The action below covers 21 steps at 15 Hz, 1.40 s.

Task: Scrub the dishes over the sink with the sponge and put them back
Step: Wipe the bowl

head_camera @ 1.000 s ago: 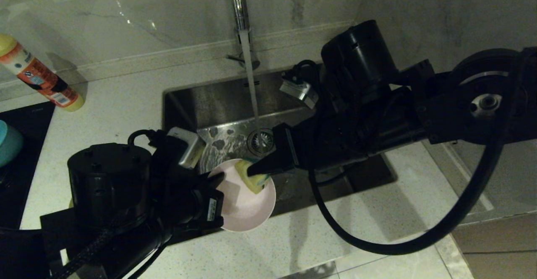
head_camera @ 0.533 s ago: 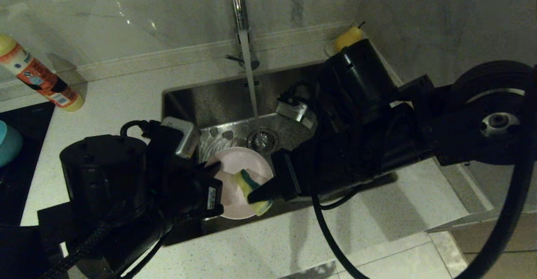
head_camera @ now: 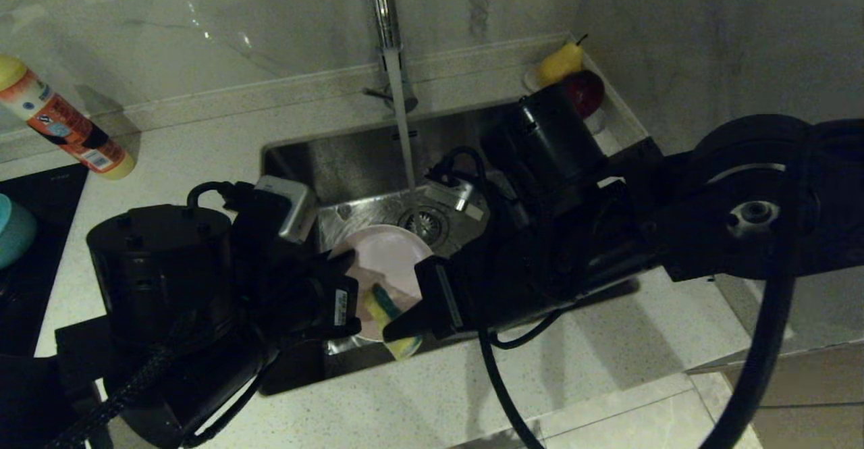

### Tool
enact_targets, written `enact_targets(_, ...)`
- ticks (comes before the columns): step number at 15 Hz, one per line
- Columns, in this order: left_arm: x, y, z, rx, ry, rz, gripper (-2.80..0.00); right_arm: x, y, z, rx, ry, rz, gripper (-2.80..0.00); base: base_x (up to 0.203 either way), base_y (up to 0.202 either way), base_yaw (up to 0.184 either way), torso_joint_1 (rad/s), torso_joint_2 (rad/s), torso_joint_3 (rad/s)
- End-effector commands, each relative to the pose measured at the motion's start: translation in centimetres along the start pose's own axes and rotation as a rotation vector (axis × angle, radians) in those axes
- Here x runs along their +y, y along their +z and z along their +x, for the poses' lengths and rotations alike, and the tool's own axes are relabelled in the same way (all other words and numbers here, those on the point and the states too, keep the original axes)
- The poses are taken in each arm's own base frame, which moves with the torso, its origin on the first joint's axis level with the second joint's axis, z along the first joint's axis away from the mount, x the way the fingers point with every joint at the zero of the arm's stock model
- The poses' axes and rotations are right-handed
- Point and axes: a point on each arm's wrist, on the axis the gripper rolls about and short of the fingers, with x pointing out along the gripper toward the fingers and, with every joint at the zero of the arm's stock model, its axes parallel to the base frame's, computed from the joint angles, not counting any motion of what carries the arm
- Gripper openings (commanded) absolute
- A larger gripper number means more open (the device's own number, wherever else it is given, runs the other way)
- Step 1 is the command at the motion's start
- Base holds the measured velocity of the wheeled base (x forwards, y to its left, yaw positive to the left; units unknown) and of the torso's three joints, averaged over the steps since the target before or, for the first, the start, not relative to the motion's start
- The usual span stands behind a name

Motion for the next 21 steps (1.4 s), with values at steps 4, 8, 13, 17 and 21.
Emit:
enact_targets(4,0.1,0.3,-0.2,-0.015,0.002,-0.006,-2.80,0.2,0.5,1.9,0.015,0.008,-0.006,-2.80,0.000,0.000,0.000,0.000,0.00,0.000)
enact_targets(8,0.1,0.4,-0.2,-0.016,0.002,-0.007,-2.80,0.1,0.3,2.0,0.024,-0.003,-0.001,-2.80,0.000,0.000,0.000,0.000,0.00,0.000)
enact_targets(13,0.2,0.3,-0.3,-0.015,0.004,-0.007,-2.80,0.3,0.2,-0.2,-0.016,-0.045,0.001,-2.80,0.000,0.000,0.000,0.000,0.00,0.000)
enact_targets(17,0.4,0.3,-0.6,-0.017,0.010,-0.011,-2.80,-0.2,-0.2,-1.5,-0.012,-0.069,0.004,-2.80,0.000,0.000,0.000,0.000,0.00,0.000)
enact_targets(21,0.5,0.6,-0.8,-0.031,0.009,-0.018,-2.80,-1.9,0.7,-2.3,-0.041,-0.103,0.024,-2.80,0.000,0.000,0.000,0.000,0.00,0.000)
